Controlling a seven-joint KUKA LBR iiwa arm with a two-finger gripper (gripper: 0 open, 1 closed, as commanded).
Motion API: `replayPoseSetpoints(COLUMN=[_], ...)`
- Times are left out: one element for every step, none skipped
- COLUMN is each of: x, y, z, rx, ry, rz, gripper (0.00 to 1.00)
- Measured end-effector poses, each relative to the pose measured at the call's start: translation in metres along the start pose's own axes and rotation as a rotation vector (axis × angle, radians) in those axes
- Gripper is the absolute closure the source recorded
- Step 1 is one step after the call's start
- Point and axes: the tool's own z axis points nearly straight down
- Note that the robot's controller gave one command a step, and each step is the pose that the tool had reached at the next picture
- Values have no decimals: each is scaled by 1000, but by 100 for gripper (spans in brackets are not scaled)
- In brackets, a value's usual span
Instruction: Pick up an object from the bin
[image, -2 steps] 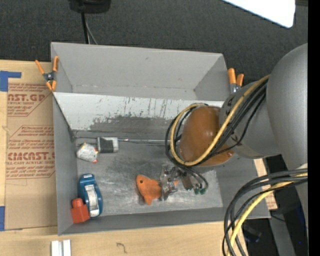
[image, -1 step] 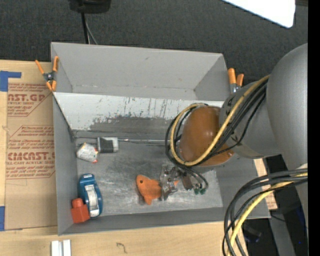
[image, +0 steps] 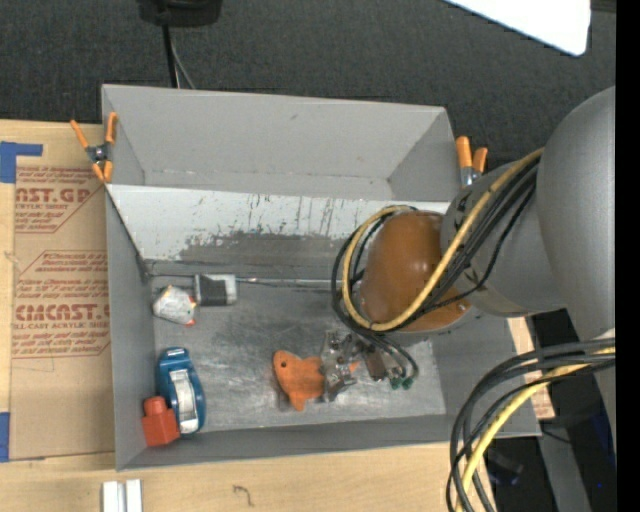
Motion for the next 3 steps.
replayPoseSetpoints(x=[2, -1, -1], y=[0, 0, 0], z=[-20, -33, -41], rx=[-1, 0, 0], ry=[7, -2, -1], rz=[0, 0, 0], gripper=[100, 100, 100])
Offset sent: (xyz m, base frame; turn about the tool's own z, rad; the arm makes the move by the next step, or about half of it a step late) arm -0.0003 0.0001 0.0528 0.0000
